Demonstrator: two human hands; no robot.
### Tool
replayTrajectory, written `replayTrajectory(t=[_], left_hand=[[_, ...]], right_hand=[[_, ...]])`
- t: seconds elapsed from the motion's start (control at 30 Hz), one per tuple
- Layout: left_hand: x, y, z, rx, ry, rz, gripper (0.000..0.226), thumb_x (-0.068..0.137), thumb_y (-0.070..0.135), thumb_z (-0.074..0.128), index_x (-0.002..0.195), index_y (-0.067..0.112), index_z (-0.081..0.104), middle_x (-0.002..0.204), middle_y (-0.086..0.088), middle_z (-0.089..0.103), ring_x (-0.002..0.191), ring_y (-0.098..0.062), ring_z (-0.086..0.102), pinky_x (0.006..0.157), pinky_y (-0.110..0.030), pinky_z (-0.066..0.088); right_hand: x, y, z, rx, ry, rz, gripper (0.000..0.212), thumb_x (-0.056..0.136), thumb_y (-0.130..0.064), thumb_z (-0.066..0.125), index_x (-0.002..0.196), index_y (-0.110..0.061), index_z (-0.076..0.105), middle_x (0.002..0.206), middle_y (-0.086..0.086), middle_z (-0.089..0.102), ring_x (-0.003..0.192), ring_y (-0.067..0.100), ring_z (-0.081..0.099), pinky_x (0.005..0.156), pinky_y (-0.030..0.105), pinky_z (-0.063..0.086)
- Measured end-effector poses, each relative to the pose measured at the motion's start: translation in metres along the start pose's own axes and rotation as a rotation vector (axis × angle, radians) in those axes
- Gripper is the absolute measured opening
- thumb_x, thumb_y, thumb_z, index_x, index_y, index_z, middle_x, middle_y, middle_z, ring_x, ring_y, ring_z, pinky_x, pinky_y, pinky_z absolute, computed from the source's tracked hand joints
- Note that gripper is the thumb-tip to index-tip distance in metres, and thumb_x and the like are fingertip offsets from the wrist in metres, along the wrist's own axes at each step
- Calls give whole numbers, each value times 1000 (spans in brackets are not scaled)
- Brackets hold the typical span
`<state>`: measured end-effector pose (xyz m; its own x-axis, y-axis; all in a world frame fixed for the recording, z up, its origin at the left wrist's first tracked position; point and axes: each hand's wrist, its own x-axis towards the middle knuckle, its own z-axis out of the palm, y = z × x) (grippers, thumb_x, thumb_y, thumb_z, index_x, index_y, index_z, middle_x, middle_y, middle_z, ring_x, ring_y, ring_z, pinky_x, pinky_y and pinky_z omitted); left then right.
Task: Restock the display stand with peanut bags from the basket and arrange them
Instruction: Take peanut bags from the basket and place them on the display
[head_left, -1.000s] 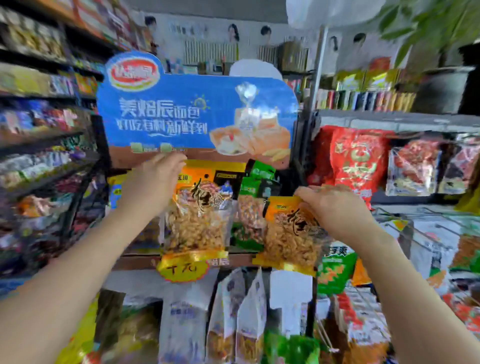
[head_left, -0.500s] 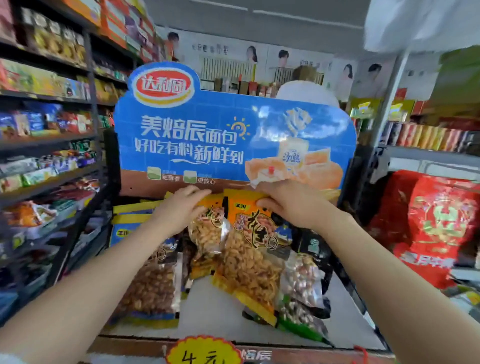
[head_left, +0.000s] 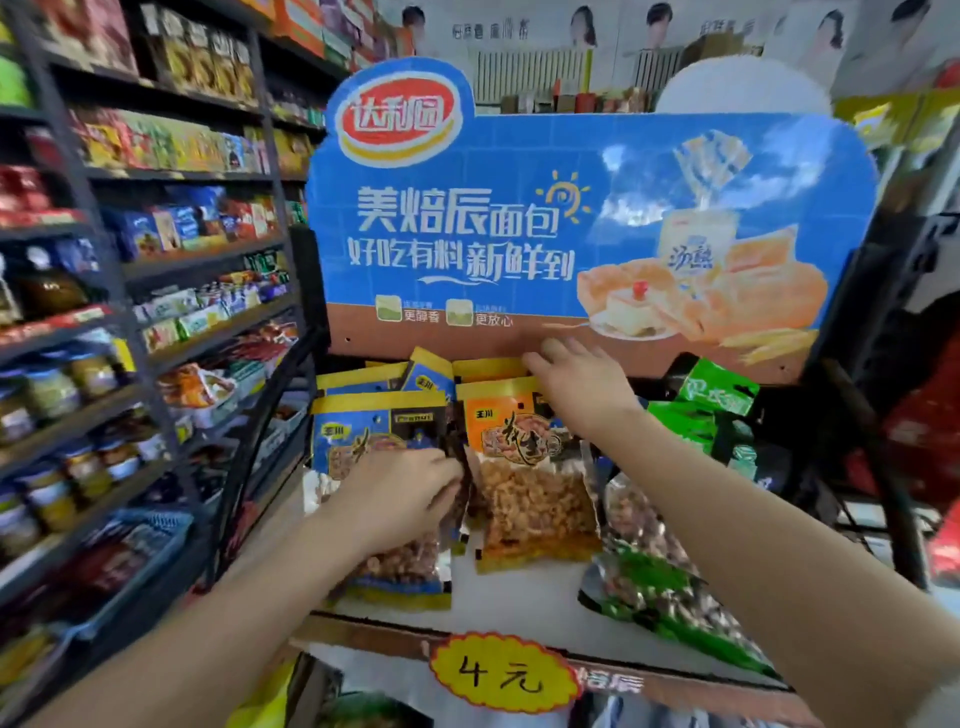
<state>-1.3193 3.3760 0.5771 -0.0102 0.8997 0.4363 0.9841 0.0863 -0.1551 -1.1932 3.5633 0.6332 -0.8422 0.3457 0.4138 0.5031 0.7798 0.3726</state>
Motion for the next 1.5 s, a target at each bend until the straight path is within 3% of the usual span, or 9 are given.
replayTrajectory(t=[0.2,0.5,0.6,0.67,0.77,0.93,1.07,1.2,1.5], left_hand=[[-16,50,-1,-150,38,163,36,88,33,33,85,16,65,72,-2,66,60,-24,63,44,-29,45],[-32,219,15,-474,73,447,33,85,28,37,68,15,62,54,1,55,44,-18,51,32,-23,33],[-44,278,36,-538,-40,549,23,85,20,46,67,14,58,53,4,45,43,-19,43,35,-18,16],[-60,321,57,-534,-196,626,23,90,21,43,76,11,59,64,-2,55,57,-23,55,39,-22,27],[-89,393,93,-410,-534,691,26,95,27,35,92,11,55,94,-10,64,87,-32,61,58,-34,43],[-130,526,150,-219,-808,844,30,93,29,38,109,12,56,112,-15,62,105,-35,59,79,-42,49],[-157,631,188,-335,-1072,743,27,91,31,42,108,18,58,116,-10,61,106,-30,57,81,-39,48],[-188,718,253,-436,-1221,587,25,91,27,44,109,16,58,114,-10,63,103,-28,59,82,-35,50],[-307,833,483,-318,-1475,638,20,92,20,42,104,11,56,107,-13,64,94,-27,60,71,-31,44]], right_hand=[[-109,-13,-10,330,47,123,29,95,-33,41,119,-17,49,107,10,64,93,34,63,63,40,53],[-360,-30,-25,372,158,529,24,86,-31,46,89,-15,64,65,0,67,52,24,63,37,28,47],[-430,-33,-18,380,-194,752,27,91,-37,45,102,-20,61,86,2,71,78,28,67,56,34,50],[-484,-31,-6,403,-389,929,25,92,-38,46,108,-23,56,100,4,69,92,30,63,67,36,49],[-574,-29,5,487,-537,1182,24,90,-38,50,107,-22,55,102,5,68,95,30,63,73,37,50],[-736,-41,11,718,-727,1535,33,89,-31,53,119,-19,52,104,10,67,96,29,64,79,33,49],[-858,-49,21,787,-953,1667,34,89,-33,50,118,-15,54,111,11,67,100,29,64,78,31,50],[-954,-59,56,817,-982,1759,28,91,-33,46,114,-17,53,115,10,66,104,30,62,77,32,47],[-1095,-134,279,949,-970,2037,10,91,-24,43,93,-16,48,113,13,59,102,29,57,70,31,39]])
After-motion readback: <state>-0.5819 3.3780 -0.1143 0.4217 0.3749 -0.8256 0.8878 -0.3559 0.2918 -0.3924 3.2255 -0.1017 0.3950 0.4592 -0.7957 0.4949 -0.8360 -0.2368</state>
